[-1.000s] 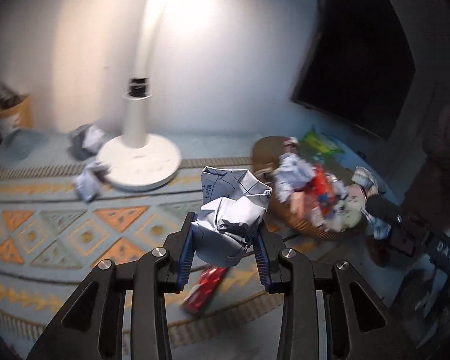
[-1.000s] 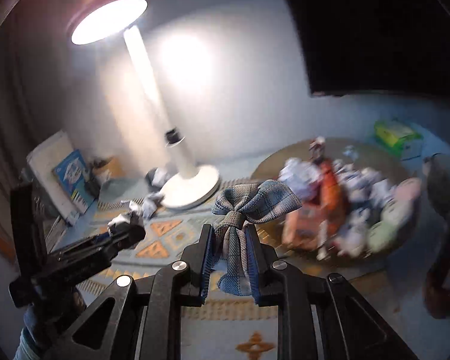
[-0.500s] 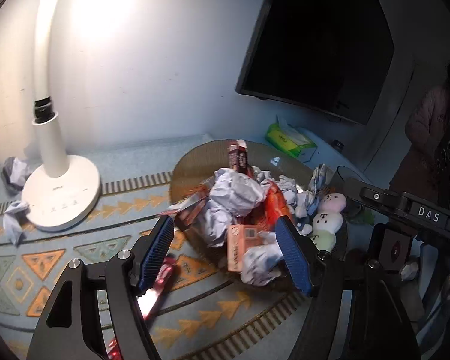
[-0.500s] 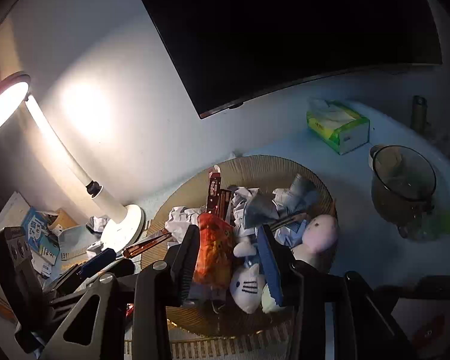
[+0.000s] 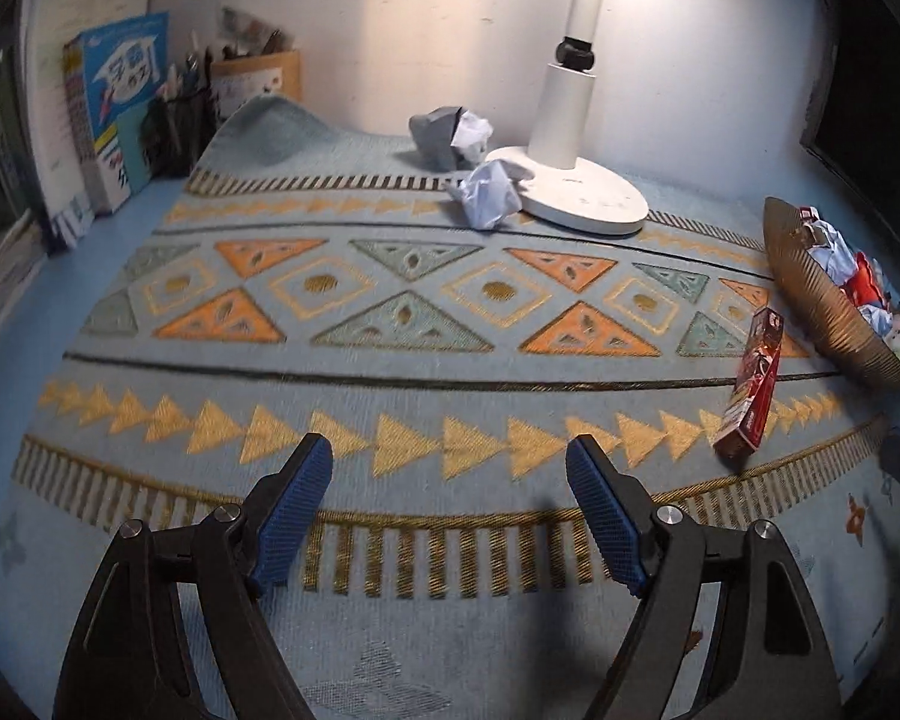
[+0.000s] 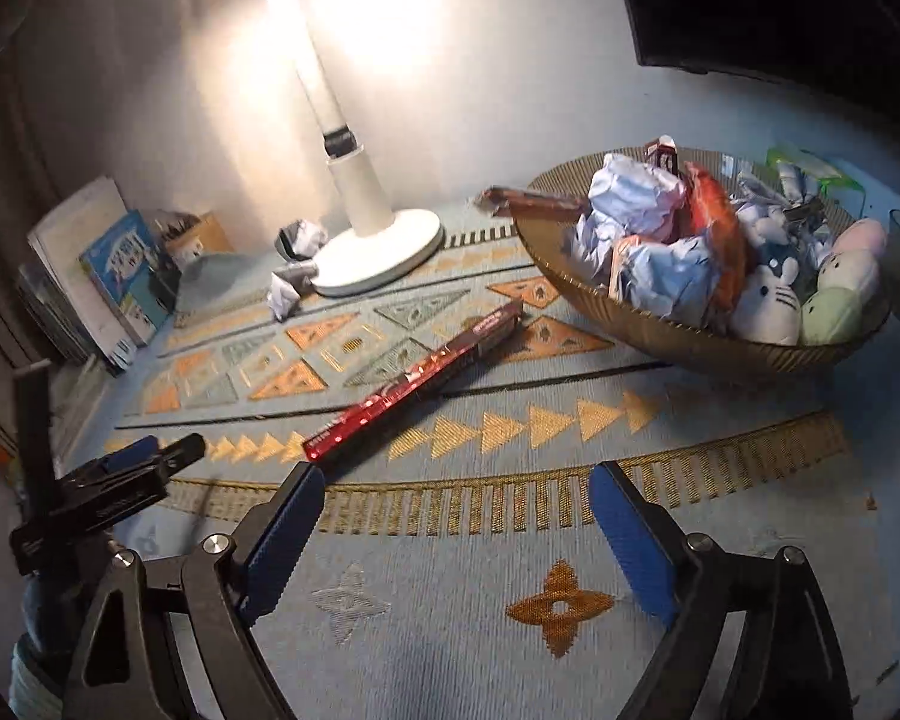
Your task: Organize objects
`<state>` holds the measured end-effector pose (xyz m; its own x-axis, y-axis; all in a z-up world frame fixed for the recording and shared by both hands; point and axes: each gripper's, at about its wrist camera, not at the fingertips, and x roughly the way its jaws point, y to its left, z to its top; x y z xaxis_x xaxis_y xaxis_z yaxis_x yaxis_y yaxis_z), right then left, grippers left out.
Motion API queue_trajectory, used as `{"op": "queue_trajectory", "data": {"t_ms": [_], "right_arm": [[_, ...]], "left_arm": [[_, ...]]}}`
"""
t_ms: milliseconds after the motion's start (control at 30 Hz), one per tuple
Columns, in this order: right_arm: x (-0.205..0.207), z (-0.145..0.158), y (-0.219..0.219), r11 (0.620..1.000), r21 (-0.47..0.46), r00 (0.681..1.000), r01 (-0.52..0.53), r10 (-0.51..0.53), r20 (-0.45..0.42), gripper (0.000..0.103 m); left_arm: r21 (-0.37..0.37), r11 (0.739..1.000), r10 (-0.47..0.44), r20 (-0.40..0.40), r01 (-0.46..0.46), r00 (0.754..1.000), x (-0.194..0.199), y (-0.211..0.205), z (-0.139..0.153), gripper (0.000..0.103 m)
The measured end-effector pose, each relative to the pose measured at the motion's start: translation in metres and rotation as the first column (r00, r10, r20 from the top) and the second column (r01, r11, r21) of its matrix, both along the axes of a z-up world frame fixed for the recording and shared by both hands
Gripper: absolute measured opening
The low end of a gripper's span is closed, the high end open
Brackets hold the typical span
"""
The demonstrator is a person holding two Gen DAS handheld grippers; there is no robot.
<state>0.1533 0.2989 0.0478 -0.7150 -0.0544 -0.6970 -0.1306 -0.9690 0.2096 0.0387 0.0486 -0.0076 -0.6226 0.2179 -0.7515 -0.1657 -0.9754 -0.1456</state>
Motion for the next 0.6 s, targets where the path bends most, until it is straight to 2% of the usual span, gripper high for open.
{"op": "queue_trajectory", "data": {"t_ms": [67, 100, 167, 233, 367, 600], "right_arm": [[-0.007, -0.012, -0.003, 1.000, 0.025, 1.000, 0.006, -0.007, 0.021, 0.089], [-0.009, -0.017, -0.003, 0.999, 0.035, 1.000, 0.014, -0.015, 0.020, 0.089], [-0.013, -0.027, 0.000, 0.998, 0.043, 0.997, 0.041, -0.043, 0.058, 0.089], [-0.011, -0.026, -0.001, 0.997, 0.062, 0.998, 0.044, -0.047, 0.050, 0.089], [-0.013, -0.025, -0.003, 0.997, 0.067, 0.998, 0.025, -0.029, 0.059, 0.089], [-0.023, -0.036, -0.002, 0.999, 0.038, 0.991, 0.004, -0.009, 0.133, 0.089]], "left_arm": [[0.098, 0.995, 0.002, -0.003, -0.002, 1.000, -0.001, -0.011, 0.004, 0.080], [0.126, 0.992, 0.007, -0.001, -0.007, 1.000, -0.003, -0.015, 0.004, 0.084], [0.151, 0.988, 0.021, 0.026, -0.024, 0.999, -0.004, -0.018, 0.000, 0.086], [0.142, 0.990, 0.020, 0.017, -0.022, 1.000, -0.002, -0.016, 0.000, 0.087], [0.056, 0.998, 0.032, -0.002, -0.032, 0.999, 0.002, -0.006, 0.001, 0.089], [0.055, 0.998, 0.015, 0.018, -0.016, 1.000, 0.000, -0.005, -0.003, 0.093]]}}
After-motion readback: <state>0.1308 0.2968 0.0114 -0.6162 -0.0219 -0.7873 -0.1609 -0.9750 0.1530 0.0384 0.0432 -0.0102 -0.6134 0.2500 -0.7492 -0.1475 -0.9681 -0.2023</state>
